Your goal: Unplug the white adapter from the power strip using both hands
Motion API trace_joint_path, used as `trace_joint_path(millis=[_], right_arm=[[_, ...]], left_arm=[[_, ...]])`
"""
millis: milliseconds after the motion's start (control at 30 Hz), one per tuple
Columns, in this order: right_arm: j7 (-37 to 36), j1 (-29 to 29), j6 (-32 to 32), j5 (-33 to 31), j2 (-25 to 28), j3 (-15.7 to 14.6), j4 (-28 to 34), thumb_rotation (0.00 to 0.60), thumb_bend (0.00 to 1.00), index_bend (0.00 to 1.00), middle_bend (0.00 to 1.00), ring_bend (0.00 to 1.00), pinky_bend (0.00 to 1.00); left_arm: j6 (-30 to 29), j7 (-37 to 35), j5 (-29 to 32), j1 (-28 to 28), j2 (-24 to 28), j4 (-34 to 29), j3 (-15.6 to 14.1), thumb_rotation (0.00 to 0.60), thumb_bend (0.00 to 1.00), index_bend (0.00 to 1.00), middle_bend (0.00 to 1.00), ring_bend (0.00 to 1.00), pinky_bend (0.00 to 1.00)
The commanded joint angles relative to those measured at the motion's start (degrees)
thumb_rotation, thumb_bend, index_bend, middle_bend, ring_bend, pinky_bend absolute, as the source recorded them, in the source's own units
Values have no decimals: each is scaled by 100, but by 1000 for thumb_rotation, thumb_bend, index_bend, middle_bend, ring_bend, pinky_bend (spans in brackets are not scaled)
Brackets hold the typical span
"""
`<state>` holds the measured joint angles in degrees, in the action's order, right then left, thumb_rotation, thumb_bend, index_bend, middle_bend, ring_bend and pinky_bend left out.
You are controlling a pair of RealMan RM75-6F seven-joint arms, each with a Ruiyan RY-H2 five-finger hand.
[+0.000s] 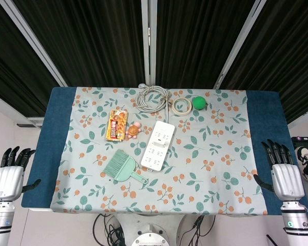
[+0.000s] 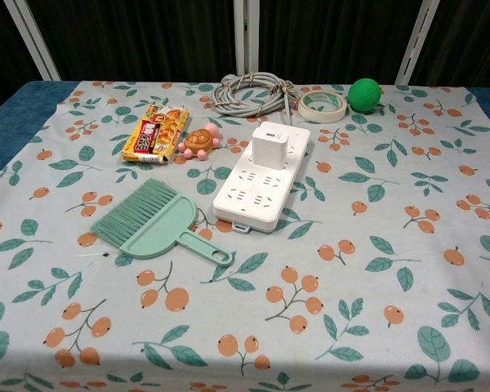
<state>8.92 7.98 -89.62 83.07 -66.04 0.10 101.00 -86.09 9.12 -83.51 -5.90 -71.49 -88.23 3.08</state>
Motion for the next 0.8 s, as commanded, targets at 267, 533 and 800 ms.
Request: trace_joint_path(millis=[267,533,800], right_arm=[[-27,-75,41,225,-58,65,2,600,127,0,25,0,15],[-24,300,593,421,-4,225,137,600,127,0,33,0,19],[410,1694,2373,183,-80,853,305,600,166,0,80,0,74]], left_arm=[[49,-160,-68,-11,-28,67,-28,600,61,180,146,26,0],[152,-301,-500,-276,-114,92,-26,600,62,213,177,47,104],[1022,-466,-1507,-1343,-570,337,-66,600,95,300,270,156,262]])
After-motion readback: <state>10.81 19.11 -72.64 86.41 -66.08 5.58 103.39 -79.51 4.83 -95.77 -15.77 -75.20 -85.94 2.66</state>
